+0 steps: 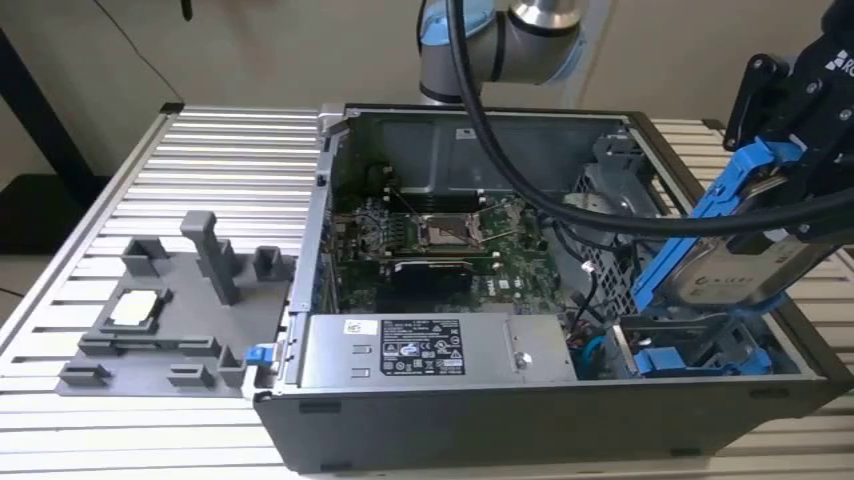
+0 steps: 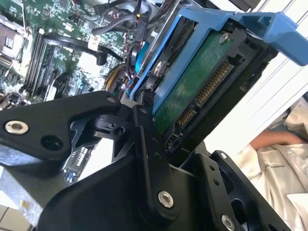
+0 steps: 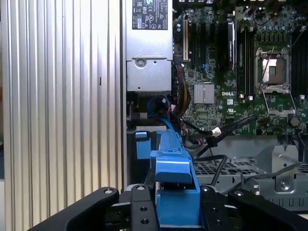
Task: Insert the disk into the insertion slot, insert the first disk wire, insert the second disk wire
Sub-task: 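Insert the disk into the insertion slot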
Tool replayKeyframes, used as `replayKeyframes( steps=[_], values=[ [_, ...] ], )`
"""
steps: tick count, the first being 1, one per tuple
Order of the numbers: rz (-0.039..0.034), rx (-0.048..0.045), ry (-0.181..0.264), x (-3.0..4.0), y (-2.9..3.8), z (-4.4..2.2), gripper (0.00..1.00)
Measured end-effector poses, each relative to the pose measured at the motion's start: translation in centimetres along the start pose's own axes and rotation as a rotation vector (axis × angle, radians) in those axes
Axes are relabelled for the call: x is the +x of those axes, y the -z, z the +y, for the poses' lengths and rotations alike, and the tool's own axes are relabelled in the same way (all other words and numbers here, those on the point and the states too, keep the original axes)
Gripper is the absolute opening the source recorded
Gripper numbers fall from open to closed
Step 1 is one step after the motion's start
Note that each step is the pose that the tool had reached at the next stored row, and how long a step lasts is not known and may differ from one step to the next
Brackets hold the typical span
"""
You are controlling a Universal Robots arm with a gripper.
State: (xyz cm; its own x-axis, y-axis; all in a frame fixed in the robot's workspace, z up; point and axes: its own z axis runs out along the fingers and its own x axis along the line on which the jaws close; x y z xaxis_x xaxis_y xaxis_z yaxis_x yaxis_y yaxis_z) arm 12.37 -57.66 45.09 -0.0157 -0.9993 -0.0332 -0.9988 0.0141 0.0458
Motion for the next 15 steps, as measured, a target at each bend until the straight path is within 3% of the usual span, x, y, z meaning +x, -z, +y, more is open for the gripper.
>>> replayKeyframes(
  steps=[15],
  values=[
    [-0.0007, -0.0012, 0.008, 0.28, -1.46, -0.27, 0.33]
  ],
)
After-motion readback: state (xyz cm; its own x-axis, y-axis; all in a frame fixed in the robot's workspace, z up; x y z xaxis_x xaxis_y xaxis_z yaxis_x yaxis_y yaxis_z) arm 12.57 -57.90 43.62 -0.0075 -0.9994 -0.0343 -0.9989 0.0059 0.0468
